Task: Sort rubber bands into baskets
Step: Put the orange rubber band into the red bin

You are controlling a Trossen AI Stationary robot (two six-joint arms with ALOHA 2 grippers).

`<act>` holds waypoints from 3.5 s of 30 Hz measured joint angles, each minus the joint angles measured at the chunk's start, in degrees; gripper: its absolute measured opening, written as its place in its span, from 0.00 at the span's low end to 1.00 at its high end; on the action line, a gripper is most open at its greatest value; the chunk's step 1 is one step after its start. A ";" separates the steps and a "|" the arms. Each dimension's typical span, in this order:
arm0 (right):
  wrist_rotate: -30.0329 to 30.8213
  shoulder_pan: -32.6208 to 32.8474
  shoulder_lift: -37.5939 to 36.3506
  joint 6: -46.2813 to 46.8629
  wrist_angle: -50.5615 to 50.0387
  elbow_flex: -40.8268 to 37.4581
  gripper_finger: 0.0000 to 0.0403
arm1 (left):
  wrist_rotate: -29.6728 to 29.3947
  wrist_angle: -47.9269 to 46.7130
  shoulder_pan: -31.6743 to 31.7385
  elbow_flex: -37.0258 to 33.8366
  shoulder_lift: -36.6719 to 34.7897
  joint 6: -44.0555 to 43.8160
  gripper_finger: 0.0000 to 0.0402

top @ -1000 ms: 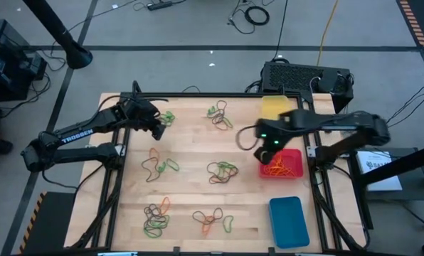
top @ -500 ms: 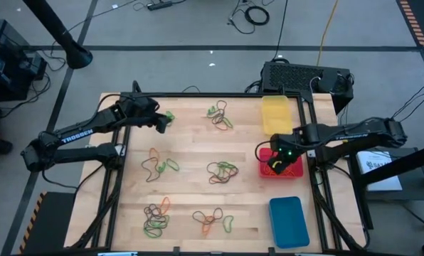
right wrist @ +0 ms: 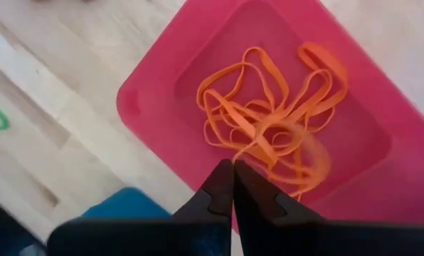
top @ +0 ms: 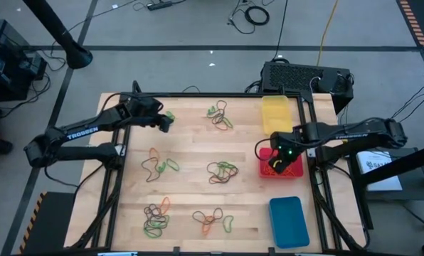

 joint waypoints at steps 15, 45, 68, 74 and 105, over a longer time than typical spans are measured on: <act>-2.43 -5.89 0.01 2.01 11.15 0.02 0.28 | 2.65 -0.72 -0.02 0.00 1.65 0.46 0.44; 8.15 -20.23 46.22 -27.69 58.91 18.72 0.30 | 2.97 -8.79 -13.58 -0.02 1.67 -1.24 0.44; 14.09 -20.59 52.63 -29.47 51.25 19.91 0.02 | -7.79 -9.75 -21.15 -0.02 1.67 -5.99 0.44; 13.01 -18.30 49.56 -27.95 48.44 22.53 0.00 | -8.99 -9.70 -22.22 -0.02 1.67 -5.33 0.44; 17.55 8.37 36.14 -0.94 -17.76 41.63 0.00 | -2.09 6.52 -22.34 -0.04 9.97 12.70 0.44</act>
